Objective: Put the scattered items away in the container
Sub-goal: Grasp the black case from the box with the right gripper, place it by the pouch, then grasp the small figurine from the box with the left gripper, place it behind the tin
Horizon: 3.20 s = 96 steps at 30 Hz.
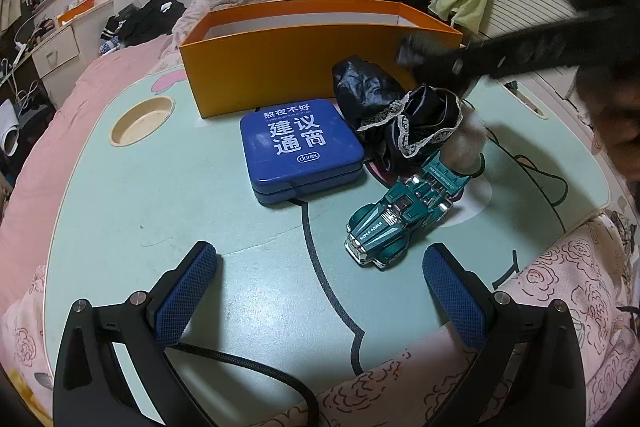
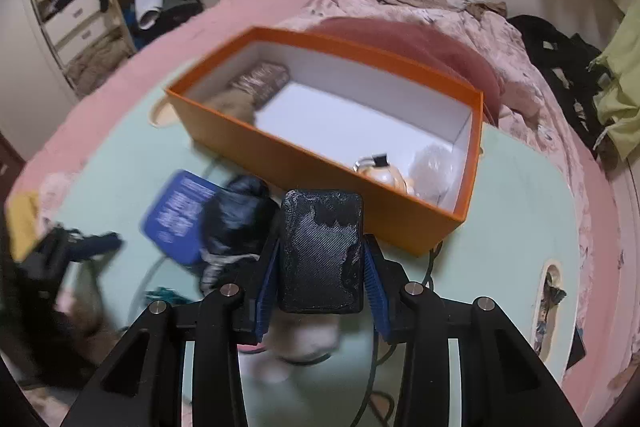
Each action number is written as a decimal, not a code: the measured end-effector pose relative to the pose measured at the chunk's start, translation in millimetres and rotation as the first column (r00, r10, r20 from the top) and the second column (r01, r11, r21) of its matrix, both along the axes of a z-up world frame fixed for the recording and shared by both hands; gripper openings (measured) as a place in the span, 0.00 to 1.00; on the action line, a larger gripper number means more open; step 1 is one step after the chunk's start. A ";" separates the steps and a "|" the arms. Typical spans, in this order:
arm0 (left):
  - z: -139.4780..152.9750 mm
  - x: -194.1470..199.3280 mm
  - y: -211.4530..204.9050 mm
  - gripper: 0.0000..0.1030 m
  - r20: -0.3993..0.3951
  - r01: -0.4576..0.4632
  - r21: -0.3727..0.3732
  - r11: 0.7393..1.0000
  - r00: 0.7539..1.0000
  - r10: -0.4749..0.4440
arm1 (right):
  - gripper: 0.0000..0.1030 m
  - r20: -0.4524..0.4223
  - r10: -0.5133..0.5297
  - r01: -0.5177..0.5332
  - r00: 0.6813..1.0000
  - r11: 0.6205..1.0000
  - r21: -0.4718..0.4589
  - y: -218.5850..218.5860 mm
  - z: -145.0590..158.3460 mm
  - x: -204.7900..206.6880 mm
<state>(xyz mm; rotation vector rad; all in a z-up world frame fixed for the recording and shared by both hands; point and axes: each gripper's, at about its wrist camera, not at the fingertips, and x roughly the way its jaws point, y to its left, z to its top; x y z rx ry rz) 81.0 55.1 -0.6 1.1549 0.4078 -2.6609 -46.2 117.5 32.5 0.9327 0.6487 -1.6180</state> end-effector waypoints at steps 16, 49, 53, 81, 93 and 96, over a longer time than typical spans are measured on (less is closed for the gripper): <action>-0.8 1.4 -2.8 1.00 -0.003 -0.007 0.003 1.000 1.000 0.007 | 0.77 -0.026 -0.056 0.050 0.998 0.979 -0.199 100.2 -34.5 37.1; 72.1 -210.5 -67.4 0.55 0.223 0.097 0.437 0.894 0.951 -0.213 | 0.84 -0.027 -0.075 0.067 0.997 0.971 -0.229 99.7 -43.2 39.7; 43.8 -233.8 -70.2 0.53 0.306 0.048 0.467 0.883 0.928 -0.212 | 0.84 -0.025 -0.077 0.070 0.997 0.970 -0.231 100.2 -43.1 41.1; 111.9 -132.7 -107.5 0.33 -0.093 0.197 0.495 0.847 0.980 -0.174 | 0.85 -0.022 -0.085 0.077 0.996 0.970 -0.232 101.3 -44.1 39.2; 41.0 -69.5 -129.5 0.33 -0.045 0.068 0.446 0.892 0.998 -0.053 | 0.86 -0.021 -0.088 0.081 0.996 0.969 -0.232 103.2 -43.2 39.4; 39.0 -69.3 -135.3 0.46 -0.063 0.018 0.452 0.892 0.998 0.011 | 0.86 -0.020 -0.089 0.082 0.996 0.969 -0.232 103.6 -43.2 39.1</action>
